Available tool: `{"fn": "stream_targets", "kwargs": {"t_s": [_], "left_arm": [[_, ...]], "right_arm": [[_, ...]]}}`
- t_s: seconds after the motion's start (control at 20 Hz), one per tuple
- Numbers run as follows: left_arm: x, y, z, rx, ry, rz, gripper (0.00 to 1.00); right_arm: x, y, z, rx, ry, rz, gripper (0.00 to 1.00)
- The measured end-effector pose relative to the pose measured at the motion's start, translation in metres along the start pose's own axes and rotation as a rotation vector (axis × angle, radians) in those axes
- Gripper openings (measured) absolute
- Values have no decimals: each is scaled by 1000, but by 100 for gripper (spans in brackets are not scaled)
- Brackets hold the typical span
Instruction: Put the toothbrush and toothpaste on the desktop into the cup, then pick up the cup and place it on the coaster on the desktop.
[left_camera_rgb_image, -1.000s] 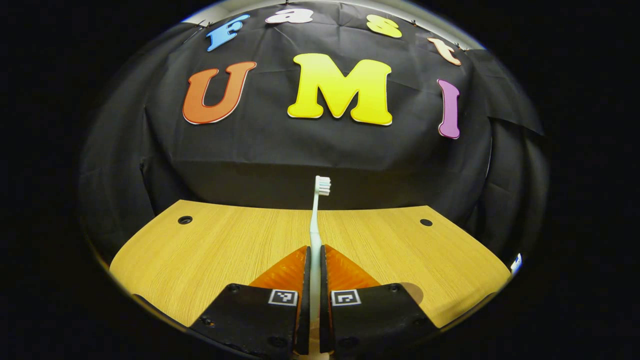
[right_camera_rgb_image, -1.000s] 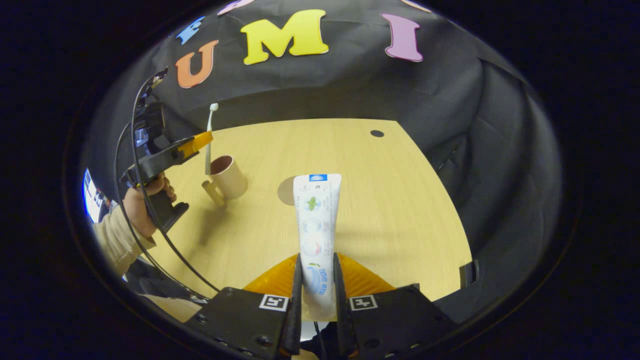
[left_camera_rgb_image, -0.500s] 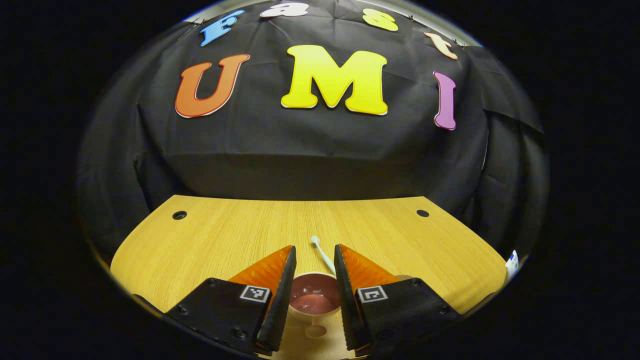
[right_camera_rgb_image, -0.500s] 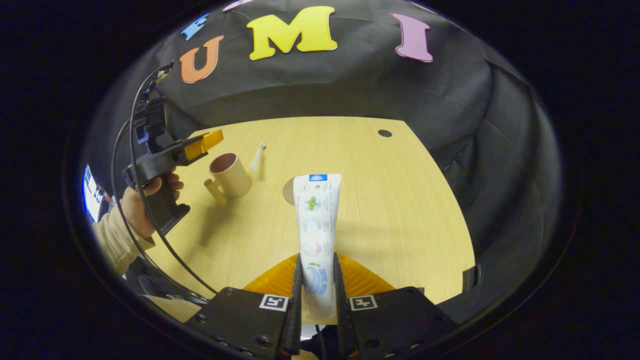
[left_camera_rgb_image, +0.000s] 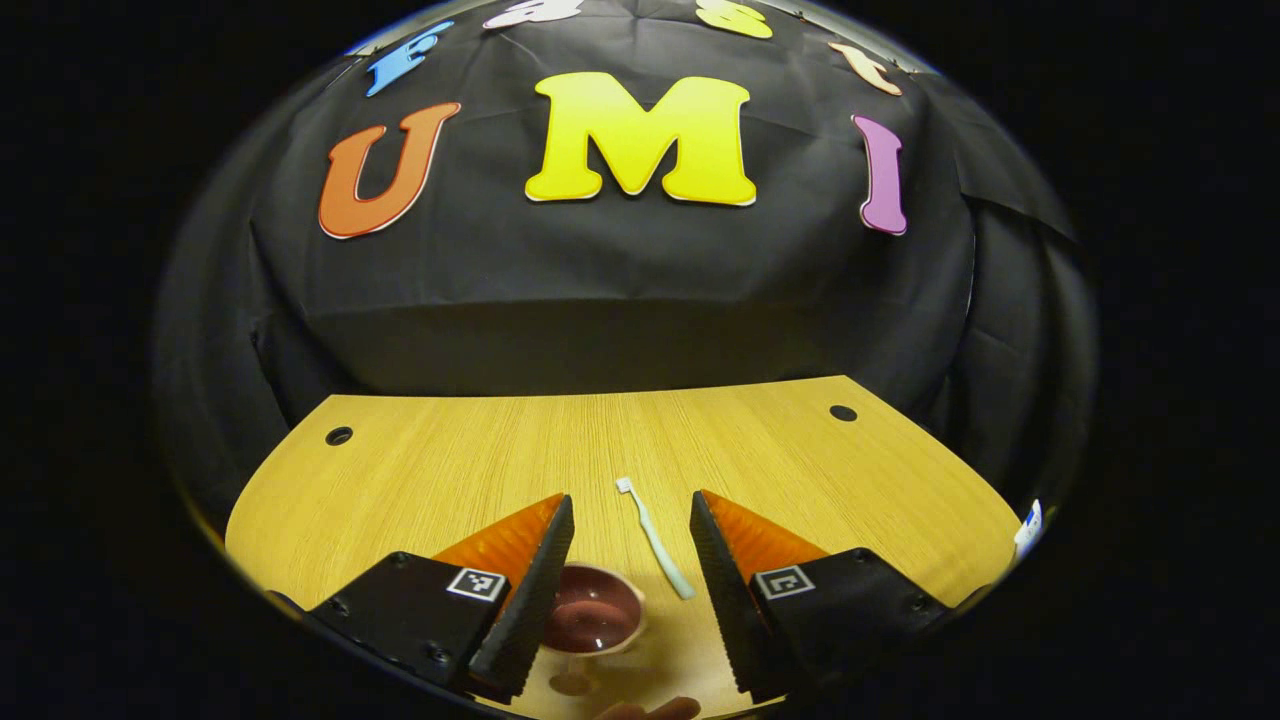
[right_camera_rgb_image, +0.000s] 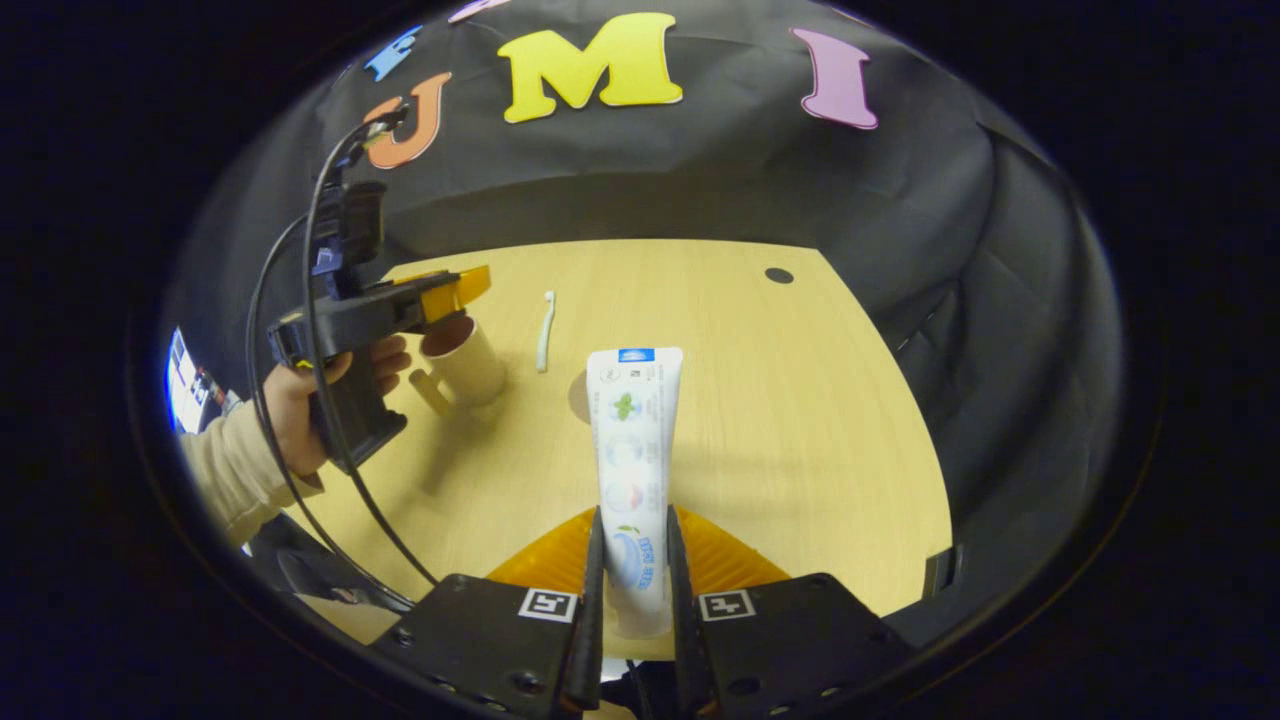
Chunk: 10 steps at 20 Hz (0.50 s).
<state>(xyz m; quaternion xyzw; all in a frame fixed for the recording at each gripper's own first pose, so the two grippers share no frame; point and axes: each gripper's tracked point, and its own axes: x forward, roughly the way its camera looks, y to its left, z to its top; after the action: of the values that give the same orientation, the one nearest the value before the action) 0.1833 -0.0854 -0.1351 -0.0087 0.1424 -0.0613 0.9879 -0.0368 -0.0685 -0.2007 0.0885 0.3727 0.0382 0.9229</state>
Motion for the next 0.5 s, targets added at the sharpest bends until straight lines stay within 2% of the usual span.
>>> {"fn": "stream_targets", "kwargs": {"t_s": [0.25,0.5], "left_arm": [[42,-29,-10,-48,55,39,76],[90,-33,-35,-94,142,164,76]], "right_arm": [[2,-31,-4,-19,28,-2,29],[12,-80,-10,-21,78,-27,29]]}}
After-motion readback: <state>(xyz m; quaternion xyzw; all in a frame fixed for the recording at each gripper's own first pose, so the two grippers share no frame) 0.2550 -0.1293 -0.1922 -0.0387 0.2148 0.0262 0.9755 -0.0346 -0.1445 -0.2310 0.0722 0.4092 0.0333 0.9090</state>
